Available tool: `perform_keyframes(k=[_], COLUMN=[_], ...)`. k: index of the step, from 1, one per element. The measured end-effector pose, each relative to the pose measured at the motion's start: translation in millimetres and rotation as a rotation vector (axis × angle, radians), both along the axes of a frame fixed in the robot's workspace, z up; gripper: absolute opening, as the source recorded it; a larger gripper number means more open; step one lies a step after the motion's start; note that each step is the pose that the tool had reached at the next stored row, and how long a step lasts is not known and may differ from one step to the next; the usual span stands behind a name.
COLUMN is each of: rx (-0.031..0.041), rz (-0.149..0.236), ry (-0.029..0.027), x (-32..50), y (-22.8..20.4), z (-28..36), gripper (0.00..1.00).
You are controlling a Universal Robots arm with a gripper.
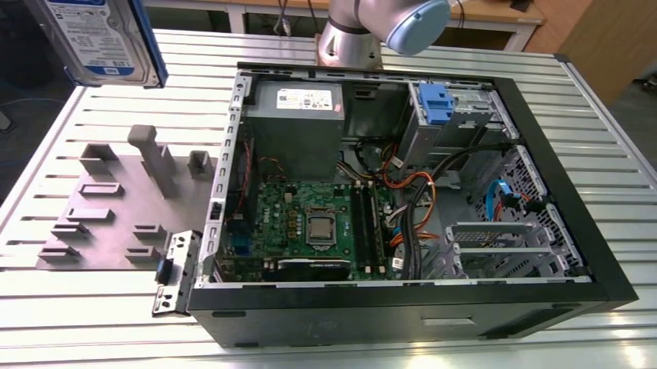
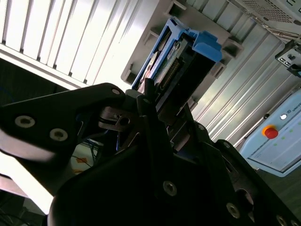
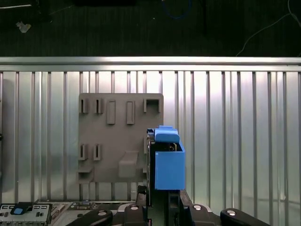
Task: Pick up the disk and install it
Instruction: 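Pick up the disk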
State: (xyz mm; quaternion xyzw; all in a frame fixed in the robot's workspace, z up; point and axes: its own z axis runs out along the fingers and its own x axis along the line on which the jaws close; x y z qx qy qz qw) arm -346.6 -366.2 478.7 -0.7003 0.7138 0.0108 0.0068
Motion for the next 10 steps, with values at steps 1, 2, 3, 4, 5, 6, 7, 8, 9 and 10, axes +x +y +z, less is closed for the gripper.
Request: perform_keyframes(k=[1, 2, 3, 4, 5, 6, 7, 8, 9, 10], rx=[-0.0001, -0.0001, -0.0001, -0.0001, -0.0001, 0.0000, 0.0000, 0.0000, 0.0000, 0.0000], rz=[0.000, 0.000, 0.000, 0.000, 0.000, 0.000, 0.000, 0.000, 0.000, 0.000], ry=[0.0001, 0.0001, 0.0001, 0.0002, 0.0001, 0.0000, 0.0000, 0.0001, -0.0001, 0.0000], x=[1.9, 3.9, 5.9, 8.0, 10.0, 12.3, 14.4, 16.6, 18.8, 21.2], y=[0.0, 0.0, 0.0, 0.0, 0.0, 0.0, 0.0, 0.0, 0.0, 0.0], z=[0.0, 0.0, 0.0, 0.0, -0.1, -0.1, -0.2, -0.2, -0.3, -0.3], gripper=[0.35, 0.35, 0.35, 0.35, 0.35, 0.35, 0.35, 0.35, 0.35, 0.35])
